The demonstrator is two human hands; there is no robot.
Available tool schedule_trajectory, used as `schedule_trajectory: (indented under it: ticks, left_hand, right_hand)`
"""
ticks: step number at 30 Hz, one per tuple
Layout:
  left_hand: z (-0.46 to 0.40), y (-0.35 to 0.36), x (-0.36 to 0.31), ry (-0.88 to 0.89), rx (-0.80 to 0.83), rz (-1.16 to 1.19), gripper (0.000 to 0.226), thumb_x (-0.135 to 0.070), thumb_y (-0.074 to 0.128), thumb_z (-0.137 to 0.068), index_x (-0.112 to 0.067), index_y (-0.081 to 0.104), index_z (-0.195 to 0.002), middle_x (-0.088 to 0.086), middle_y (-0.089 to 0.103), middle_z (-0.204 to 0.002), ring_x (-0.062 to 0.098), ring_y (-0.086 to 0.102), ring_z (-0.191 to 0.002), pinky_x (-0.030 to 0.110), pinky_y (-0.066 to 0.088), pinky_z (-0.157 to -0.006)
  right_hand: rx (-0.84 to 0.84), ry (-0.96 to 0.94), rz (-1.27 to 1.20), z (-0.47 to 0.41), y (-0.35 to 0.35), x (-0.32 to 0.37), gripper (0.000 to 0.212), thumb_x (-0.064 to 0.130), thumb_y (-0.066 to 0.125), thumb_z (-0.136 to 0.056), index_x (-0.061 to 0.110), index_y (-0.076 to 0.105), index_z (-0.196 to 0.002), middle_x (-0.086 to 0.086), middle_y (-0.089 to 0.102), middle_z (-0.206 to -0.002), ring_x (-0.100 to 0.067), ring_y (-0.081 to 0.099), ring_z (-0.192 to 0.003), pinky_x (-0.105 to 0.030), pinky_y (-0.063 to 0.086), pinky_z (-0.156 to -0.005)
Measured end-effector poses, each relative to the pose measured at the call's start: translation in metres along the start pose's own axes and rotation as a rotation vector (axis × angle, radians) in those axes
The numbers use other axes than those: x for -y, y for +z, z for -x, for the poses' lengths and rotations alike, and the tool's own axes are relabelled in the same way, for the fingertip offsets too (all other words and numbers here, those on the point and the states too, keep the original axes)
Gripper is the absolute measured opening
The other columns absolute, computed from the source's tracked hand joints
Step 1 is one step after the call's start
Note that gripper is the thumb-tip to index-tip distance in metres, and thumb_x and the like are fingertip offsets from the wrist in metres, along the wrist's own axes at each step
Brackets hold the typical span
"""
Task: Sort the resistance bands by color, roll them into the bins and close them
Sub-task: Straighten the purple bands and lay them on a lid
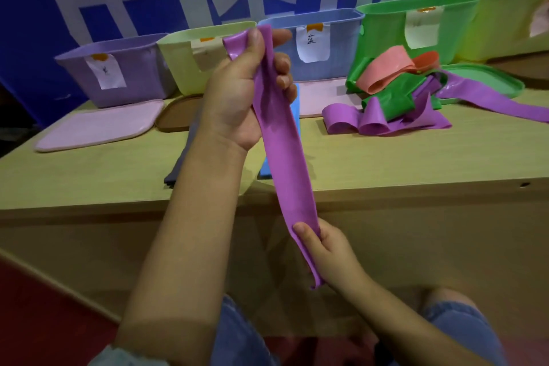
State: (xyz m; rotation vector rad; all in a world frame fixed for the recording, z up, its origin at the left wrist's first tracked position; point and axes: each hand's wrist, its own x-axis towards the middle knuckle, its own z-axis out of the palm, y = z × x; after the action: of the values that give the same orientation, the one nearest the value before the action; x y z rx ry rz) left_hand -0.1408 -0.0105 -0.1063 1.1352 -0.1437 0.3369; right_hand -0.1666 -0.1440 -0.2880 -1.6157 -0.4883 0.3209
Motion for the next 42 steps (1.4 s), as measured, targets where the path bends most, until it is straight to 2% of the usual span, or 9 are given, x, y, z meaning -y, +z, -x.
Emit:
schedule_trajectory:
  ticks: [3, 11, 16, 20, 25, 28, 30, 36, 42]
  left_hand:
    - [0.003, -0.003, 0.006, -0.014, -0.019, 0.008, 0.032, -0.025, 0.034, -0.103, -0.007, 0.059, -0.096, -0.002, 0.057, -0.058, 0.007, 0.052, -0.049, 0.021, 0.047, -0.052]
    - [0.014, -0.022, 0.025, -0.101, -0.034, 0.094, 0.033, -0.025, 0.034, -0.103, -0.005, 0.058, -0.093, 0.002, 0.058, -0.058, 0.01, 0.053, -0.047, 0.021, 0.048, -0.051]
    - [0.015, -0.03, 0.029, -0.103, -0.08, 0.16, 0.034, -0.026, 0.036, -0.101, -0.005, 0.059, -0.09, 0.002, 0.057, -0.057, 0.009, 0.051, -0.046, 0.02, 0.046, -0.051]
    - [0.015, -0.028, 0.026, -0.082, -0.062, 0.181, 0.034, -0.027, 0.035, -0.102, -0.005, 0.058, -0.09, 0.002, 0.057, -0.058, 0.009, 0.052, -0.047, 0.02, 0.047, -0.051]
    - [0.014, -0.015, 0.027, -0.099, -0.021, 0.177, 0.033, -0.026, 0.035, -0.102, -0.004, 0.057, -0.09, 0.003, 0.057, -0.058, 0.01, 0.052, -0.048, 0.02, 0.047, -0.05]
    - [0.012, -0.011, 0.028, -0.119, -0.01, 0.171, 0.033, -0.026, 0.034, -0.102, -0.004, 0.056, -0.09, 0.004, 0.057, -0.058, 0.012, 0.052, -0.048, 0.02, 0.047, -0.051]
    - [0.011, -0.013, 0.028, -0.119, -0.015, 0.153, 0.033, -0.026, 0.035, -0.102, -0.004, 0.058, -0.09, 0.005, 0.058, -0.059, 0.013, 0.053, -0.049, 0.022, 0.048, -0.052]
    - [0.014, -0.019, 0.028, -0.121, -0.041, 0.12, 0.033, -0.026, 0.037, -0.101, -0.004, 0.059, -0.091, 0.005, 0.059, -0.06, 0.013, 0.054, -0.049, 0.024, 0.049, -0.052]
    - [0.005, -0.014, 0.033, -0.166, -0.134, 0.191, 0.03, -0.027, 0.04, -0.101, -0.005, 0.057, -0.09, 0.003, 0.057, -0.058, 0.011, 0.052, -0.047, 0.02, 0.049, -0.051]
  right_hand:
    - [-0.038, -0.006, -0.03, -0.004, 0.001, -0.002, 0.024, 0.016, 0.057, -0.092, 0.021, 0.057, -0.068, 0.017, 0.058, -0.05, 0.007, 0.05, -0.05, -0.011, 0.039, -0.052]
    - [-0.023, -0.153, 0.16, 0.004, -0.016, 0.003, 0.026, 0.056, 0.062, -0.08, 0.032, 0.067, -0.084, 0.013, 0.071, -0.078, 0.003, 0.06, -0.071, -0.021, 0.047, -0.063]
    - [-0.088, -0.33, 0.209, 0.008, -0.052, 0.053, 0.029, 0.053, 0.065, -0.067, 0.038, 0.064, -0.091, 0.017, 0.071, -0.086, 0.004, 0.064, -0.076, -0.011, 0.048, -0.068]
    - [-0.118, -0.406, 0.166, -0.001, -0.072, 0.09, 0.034, 0.053, 0.069, -0.068, 0.032, 0.066, -0.094, 0.006, 0.073, -0.092, -0.008, 0.069, -0.085, -0.018, 0.053, -0.073]
    - [-0.35, -0.443, 0.639, -0.062, -0.094, 0.117, 0.031, 0.036, 0.063, -0.087, 0.016, 0.063, -0.111, 0.004, 0.067, -0.102, 0.0, 0.06, -0.092, -0.013, 0.047, -0.081]
    - [-0.221, -0.28, 1.032, -0.114, -0.101, 0.121, 0.058, 0.031, 0.068, -0.084, 0.016, 0.045, -0.134, -0.007, 0.053, -0.134, -0.023, 0.052, -0.118, -0.035, 0.041, -0.095]
    - [-0.078, -0.192, 1.195, -0.139, -0.103, 0.117, 0.071, 0.033, 0.071, -0.081, 0.016, 0.037, -0.141, -0.01, 0.048, -0.139, -0.029, 0.048, -0.122, -0.036, 0.04, -0.095]
    - [0.059, -0.129, 1.259, -0.161, -0.109, 0.121, 0.06, 0.036, 0.076, -0.077, 0.011, 0.053, -0.127, -0.007, 0.062, -0.117, -0.022, 0.054, -0.093, -0.03, 0.043, -0.078]
    - [-0.19, -0.274, 0.854, -0.157, -0.122, 0.156, 0.031, 0.028, 0.068, -0.086, 0.01, 0.062, -0.11, -0.005, 0.062, -0.096, -0.019, 0.056, -0.082, -0.027, 0.043, -0.067]
